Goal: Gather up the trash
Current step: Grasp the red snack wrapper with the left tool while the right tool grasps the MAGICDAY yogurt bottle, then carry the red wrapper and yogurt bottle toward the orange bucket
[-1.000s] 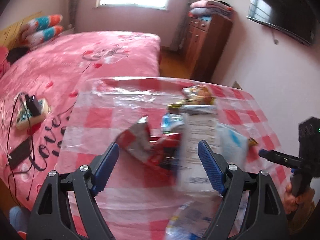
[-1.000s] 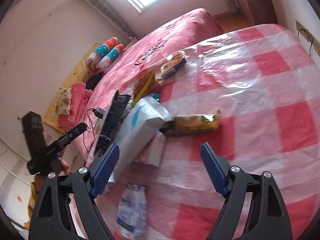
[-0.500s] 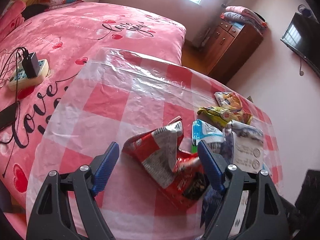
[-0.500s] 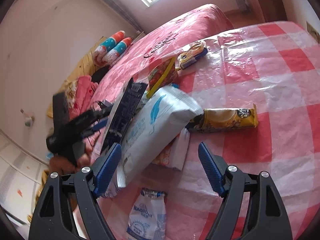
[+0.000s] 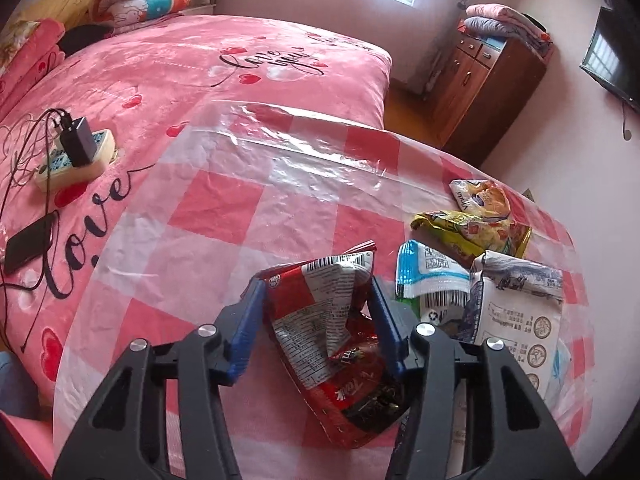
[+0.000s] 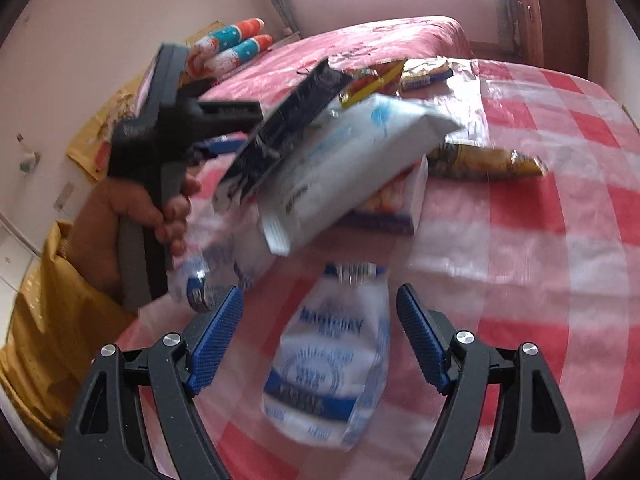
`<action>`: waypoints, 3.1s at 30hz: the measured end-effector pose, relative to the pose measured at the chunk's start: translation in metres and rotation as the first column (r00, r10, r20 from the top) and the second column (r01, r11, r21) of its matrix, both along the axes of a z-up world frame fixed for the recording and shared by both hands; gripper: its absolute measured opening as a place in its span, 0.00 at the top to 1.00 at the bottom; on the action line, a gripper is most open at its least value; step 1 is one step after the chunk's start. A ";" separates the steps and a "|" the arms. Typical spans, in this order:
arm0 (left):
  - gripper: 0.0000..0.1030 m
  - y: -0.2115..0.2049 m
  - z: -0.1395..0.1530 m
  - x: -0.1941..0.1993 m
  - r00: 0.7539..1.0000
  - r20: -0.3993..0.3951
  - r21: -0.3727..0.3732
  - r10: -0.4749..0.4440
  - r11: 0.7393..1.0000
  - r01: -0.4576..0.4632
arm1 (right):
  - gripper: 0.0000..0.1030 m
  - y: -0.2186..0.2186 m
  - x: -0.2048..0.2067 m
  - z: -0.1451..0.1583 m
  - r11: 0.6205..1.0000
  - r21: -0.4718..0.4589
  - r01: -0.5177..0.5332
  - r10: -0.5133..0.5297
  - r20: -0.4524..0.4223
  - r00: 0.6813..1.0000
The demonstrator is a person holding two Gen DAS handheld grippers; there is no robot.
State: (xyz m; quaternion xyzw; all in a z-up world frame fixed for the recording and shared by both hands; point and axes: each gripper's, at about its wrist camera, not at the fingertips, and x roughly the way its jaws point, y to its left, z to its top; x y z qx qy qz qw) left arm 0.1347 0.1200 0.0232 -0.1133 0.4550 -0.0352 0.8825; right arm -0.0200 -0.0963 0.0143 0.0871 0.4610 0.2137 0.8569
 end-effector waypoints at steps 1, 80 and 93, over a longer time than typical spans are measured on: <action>0.48 0.000 0.000 -0.002 1.000 0.001 -0.002 -0.002 1.000 0.002 | 0.24 0.002 -0.004 0.000 1.000 -0.024 0.001 -0.001 0.008 1.000; 0.50 0.165 0.007 -0.289 0.992 0.064 -0.319 0.108 0.944 -0.082 | 0.44 0.106 -0.085 0.038 0.983 -0.006 -0.182 0.182 0.067 0.981; 0.50 0.275 -0.003 -0.352 0.927 0.047 -0.284 0.371 0.895 -0.344 | 0.44 0.250 -0.098 0.048 0.870 0.051 -0.491 0.489 0.041 0.871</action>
